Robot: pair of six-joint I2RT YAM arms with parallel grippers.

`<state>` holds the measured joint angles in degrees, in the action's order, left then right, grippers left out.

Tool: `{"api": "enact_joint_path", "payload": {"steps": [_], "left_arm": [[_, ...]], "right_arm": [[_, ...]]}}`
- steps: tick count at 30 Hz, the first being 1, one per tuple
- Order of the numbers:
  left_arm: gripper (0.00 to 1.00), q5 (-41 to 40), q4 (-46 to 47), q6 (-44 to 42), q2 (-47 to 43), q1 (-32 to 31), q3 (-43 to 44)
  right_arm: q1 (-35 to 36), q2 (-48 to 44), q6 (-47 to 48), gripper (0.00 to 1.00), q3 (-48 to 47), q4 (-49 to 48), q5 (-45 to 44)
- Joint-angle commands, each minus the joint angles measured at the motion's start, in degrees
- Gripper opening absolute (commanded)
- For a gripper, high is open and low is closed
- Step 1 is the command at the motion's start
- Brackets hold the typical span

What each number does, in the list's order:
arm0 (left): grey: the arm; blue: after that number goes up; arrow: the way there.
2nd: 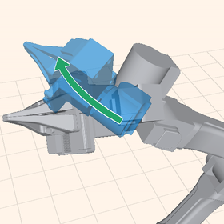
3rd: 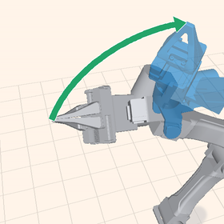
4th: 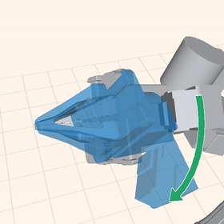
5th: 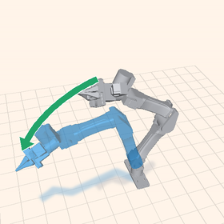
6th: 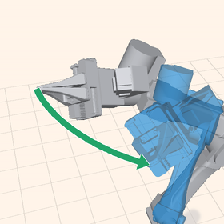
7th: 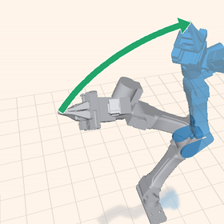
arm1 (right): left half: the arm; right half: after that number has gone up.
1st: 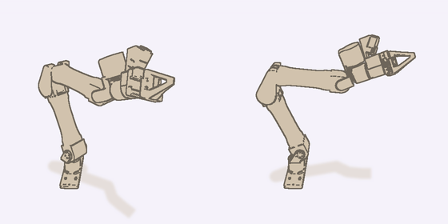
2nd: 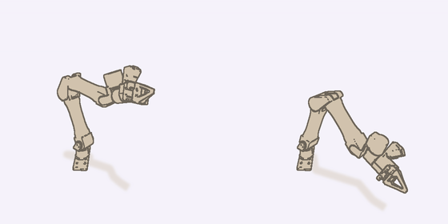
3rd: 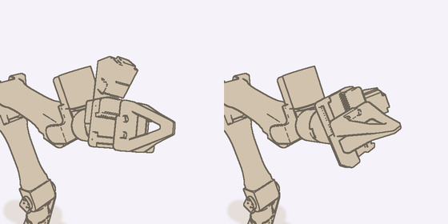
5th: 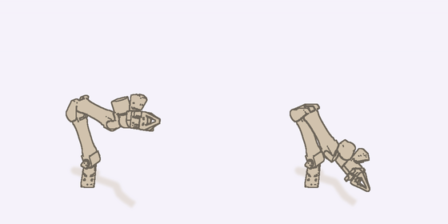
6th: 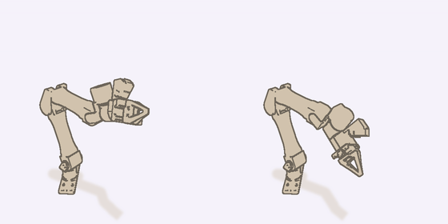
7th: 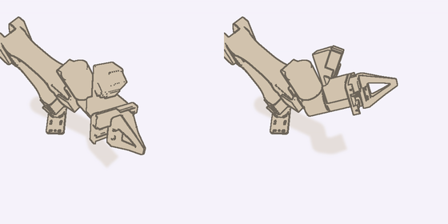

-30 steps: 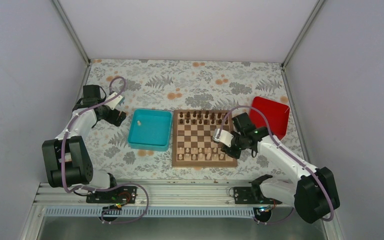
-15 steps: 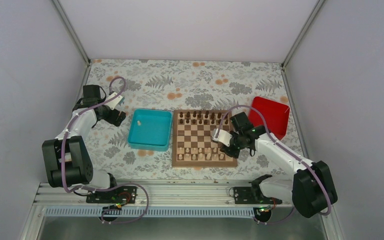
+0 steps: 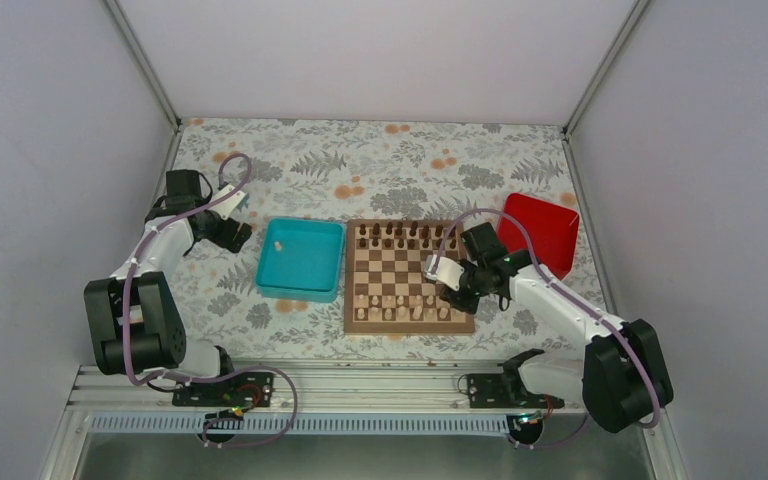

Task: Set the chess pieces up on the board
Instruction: Place the chess piece on the chessboard.

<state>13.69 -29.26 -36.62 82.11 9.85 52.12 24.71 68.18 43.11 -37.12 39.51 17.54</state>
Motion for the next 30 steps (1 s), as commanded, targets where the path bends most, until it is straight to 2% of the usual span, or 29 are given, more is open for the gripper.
{"api": "enact_joint_path", "payload": {"steps": [1, 8, 14, 18, 21, 24, 28, 29, 30], "left_arm": [[1.0, 0.04, -0.32, -0.03, -0.8, -0.09, 0.18], [1.0, 0.36, -0.51, -0.14, -0.94, -0.09, -0.05], [1.0, 0.48, -0.8, -0.78, -0.94, -0.09, -0.57], [1.0, 0.43, -0.73, -0.97, -1.1, -0.09, -0.61], [1.0, 0.36, -0.92, -1.06, -1.07, -0.09, -0.5], [1.0, 0.19, -1.57, -1.09, -1.5, -0.09, 0.2], [1.0, 0.33, -3.75, -1.12, -3.69, -0.18, 2.48], [1.0, 0.21, -4.43, -1.2, -4.35, -0.18, 3.47], [1.0, 0.2, -5.31, -1.35, -5.31, -0.18, 4.29]], "right_arm": [[-0.65, 0.61, 1.28, 0.09, -0.21, -1.58, 0.32], [-1.14, 0.89, 1.6, 0.15, -0.4, -1.35, 0.28], [-1.42, 0.01, 2.06, 0.27, -2.2, 1.61, 0.82], [-1.5, -1.55, 2.06, 0.28, -3.8, 3.8, 1.06], [-1.51, -2.5, 1.86, 0.37, -4.94, 4.71, -0.16], [-1.66, -4.07, 1.61, 0.43, -7.09, 6.0, -1.3], [-1.85, -6.72, -1.21, 0.58, -10.73, 5.56, -5.18], [-2.0, -7.55, -1.94, 0.65, -11.39, 4.96, -7.04], [-2.15, -8.47, -2.58, 0.81, -11.78, 3.77, -9.22]]}}
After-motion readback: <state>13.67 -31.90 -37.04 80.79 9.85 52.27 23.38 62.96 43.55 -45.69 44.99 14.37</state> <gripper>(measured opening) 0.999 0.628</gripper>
